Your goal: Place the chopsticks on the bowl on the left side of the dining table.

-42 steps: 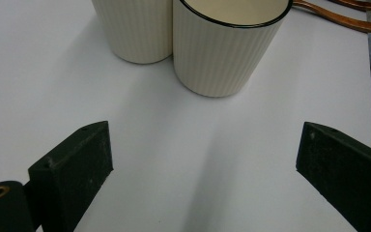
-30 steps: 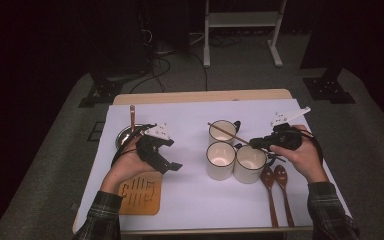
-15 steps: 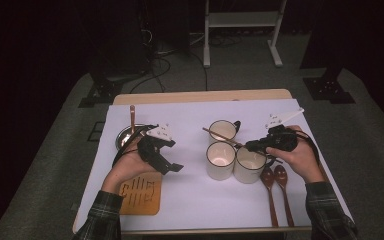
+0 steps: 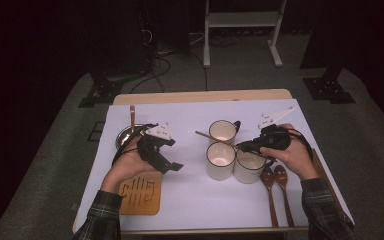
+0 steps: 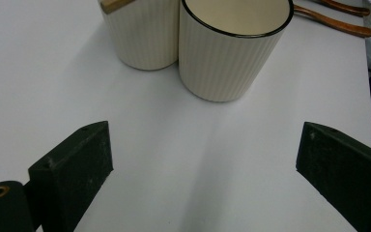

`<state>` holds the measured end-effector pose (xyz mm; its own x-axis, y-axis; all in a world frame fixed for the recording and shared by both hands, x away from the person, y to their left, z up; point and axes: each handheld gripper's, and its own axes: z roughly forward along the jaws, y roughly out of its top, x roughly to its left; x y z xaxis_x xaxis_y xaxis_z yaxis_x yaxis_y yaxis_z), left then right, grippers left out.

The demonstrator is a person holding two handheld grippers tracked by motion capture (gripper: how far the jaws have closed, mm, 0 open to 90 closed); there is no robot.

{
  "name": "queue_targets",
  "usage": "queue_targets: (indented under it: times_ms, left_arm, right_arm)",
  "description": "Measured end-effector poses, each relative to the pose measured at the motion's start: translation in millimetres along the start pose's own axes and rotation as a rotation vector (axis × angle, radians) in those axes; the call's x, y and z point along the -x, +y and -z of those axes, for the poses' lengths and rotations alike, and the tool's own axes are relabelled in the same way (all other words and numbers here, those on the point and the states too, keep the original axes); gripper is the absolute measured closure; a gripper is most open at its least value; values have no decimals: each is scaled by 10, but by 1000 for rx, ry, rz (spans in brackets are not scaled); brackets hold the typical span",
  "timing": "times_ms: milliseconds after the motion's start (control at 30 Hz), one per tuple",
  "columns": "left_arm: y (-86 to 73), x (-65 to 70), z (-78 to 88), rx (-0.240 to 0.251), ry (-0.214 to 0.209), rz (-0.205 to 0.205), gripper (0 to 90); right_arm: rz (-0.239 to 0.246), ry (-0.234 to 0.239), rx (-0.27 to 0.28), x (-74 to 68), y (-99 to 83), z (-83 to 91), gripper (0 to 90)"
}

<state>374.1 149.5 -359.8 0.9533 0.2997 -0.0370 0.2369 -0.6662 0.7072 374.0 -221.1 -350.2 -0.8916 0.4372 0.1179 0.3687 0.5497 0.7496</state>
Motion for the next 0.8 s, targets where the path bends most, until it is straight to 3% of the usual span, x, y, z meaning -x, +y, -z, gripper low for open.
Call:
queue_targets:
  times_ms: [800]
  left_arm:
    - [194, -24, -37, -8, -11, -39, 50]
  right_arm:
    - [39, 52, -25, -44, 73, -97, 855]
